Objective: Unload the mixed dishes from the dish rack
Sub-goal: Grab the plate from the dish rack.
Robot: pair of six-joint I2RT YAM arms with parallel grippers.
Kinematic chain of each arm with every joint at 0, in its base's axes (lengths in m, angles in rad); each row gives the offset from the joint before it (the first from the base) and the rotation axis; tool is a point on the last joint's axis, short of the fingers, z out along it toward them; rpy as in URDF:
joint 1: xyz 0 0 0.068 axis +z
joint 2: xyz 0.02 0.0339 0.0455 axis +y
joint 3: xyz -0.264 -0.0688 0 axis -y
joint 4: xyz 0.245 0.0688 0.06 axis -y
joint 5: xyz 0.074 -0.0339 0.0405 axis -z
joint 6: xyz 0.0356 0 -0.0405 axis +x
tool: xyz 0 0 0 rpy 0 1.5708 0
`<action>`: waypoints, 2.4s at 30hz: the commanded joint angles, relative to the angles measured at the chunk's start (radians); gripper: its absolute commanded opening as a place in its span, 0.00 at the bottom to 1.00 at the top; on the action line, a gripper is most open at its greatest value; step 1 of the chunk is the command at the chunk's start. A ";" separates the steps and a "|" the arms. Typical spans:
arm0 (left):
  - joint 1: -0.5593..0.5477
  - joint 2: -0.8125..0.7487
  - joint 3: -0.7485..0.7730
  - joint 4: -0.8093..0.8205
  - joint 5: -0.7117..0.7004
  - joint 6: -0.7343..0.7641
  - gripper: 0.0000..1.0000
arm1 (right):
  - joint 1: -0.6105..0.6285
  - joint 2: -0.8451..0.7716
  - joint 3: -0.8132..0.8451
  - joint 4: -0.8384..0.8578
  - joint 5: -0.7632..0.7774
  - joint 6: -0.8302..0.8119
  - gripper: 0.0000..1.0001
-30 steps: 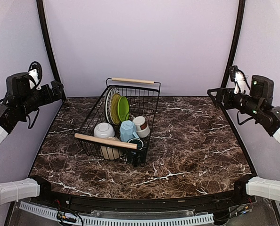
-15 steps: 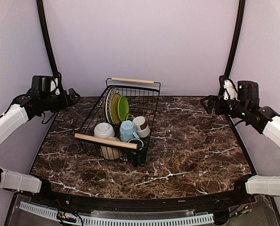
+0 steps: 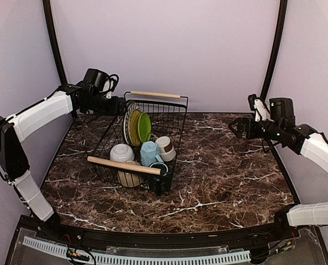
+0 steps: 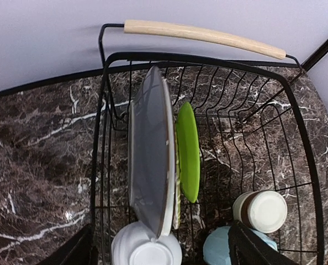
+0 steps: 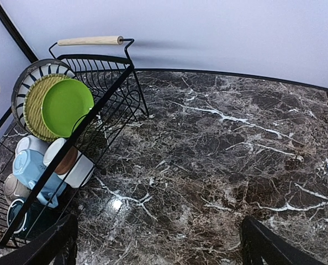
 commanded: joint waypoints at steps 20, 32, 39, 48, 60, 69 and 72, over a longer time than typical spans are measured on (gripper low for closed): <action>-0.069 0.219 0.246 -0.064 -0.273 0.081 0.39 | 0.004 0.014 -0.014 0.043 -0.045 -0.014 0.99; -0.069 0.282 0.318 -0.109 -0.318 0.107 0.31 | 0.004 0.008 -0.025 0.053 -0.051 -0.010 0.99; -0.079 0.316 0.350 -0.141 -0.370 0.135 0.25 | 0.004 0.006 -0.028 0.057 -0.054 -0.005 0.99; -0.101 0.381 0.423 -0.216 -0.489 0.183 0.25 | 0.004 0.006 -0.033 0.066 -0.058 0.001 0.99; -0.103 0.455 0.484 -0.250 -0.514 0.202 0.25 | 0.004 0.018 -0.033 0.077 -0.065 0.003 0.99; -0.112 0.495 0.546 -0.283 -0.539 0.214 0.21 | 0.004 0.018 -0.031 0.077 -0.064 0.004 0.99; -0.116 0.497 0.563 -0.293 -0.559 0.217 0.19 | 0.004 0.018 -0.031 0.077 -0.063 0.004 0.99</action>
